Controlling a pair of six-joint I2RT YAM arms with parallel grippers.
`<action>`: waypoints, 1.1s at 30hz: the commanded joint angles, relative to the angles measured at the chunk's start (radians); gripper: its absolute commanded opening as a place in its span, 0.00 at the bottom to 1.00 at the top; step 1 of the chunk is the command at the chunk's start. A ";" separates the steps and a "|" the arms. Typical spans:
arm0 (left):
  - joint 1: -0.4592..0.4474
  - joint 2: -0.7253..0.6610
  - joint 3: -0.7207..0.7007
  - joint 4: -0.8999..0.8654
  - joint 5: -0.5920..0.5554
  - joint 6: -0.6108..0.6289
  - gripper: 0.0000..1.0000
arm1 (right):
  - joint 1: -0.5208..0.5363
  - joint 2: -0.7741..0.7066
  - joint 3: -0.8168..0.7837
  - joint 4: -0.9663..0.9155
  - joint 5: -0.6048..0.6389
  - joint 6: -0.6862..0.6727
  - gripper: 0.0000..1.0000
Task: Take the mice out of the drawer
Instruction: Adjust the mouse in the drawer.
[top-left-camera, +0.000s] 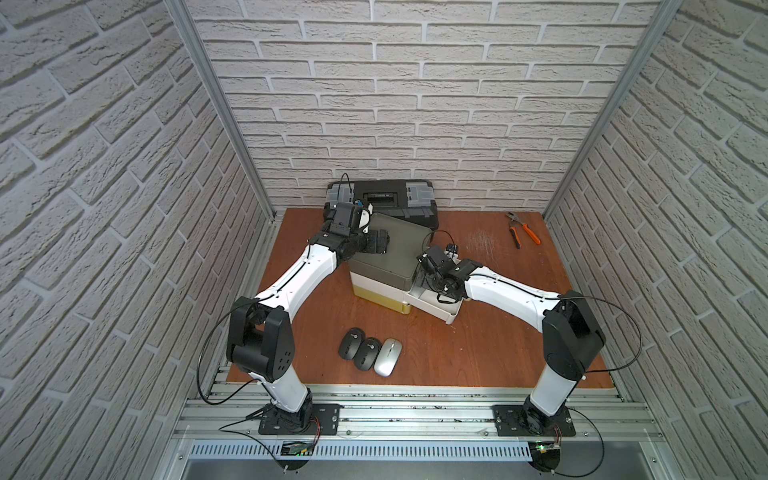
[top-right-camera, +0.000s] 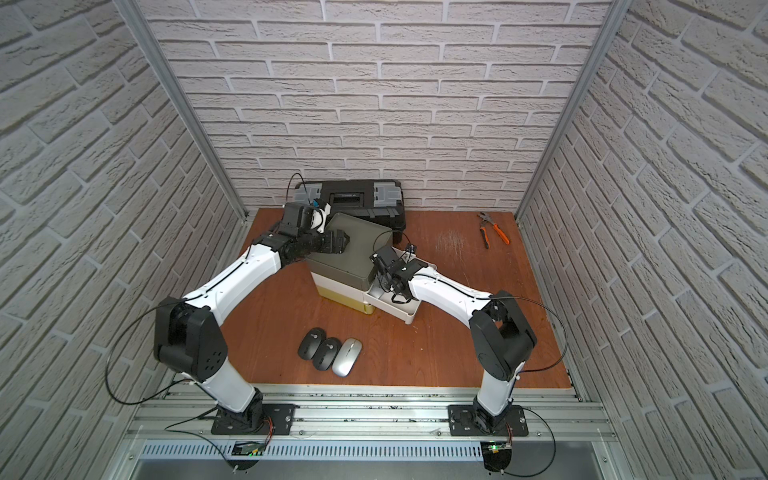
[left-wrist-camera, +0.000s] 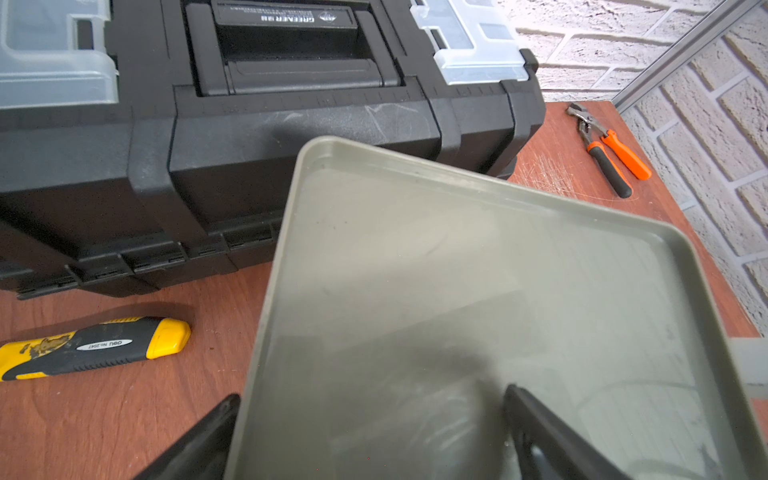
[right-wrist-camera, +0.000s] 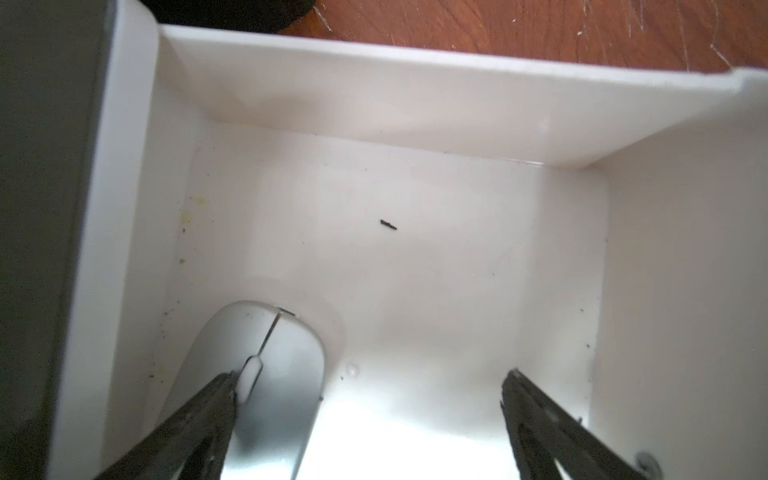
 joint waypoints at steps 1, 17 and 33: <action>-0.004 0.060 -0.048 -0.207 -0.033 0.051 0.98 | -0.016 0.048 -0.010 -0.075 0.071 0.001 0.99; -0.006 0.082 -0.027 -0.209 -0.026 0.053 0.98 | -0.019 0.038 0.018 -0.172 0.170 0.010 0.99; -0.012 0.083 -0.017 -0.215 -0.027 0.059 0.98 | -0.019 -0.016 0.017 -0.242 0.277 0.019 0.99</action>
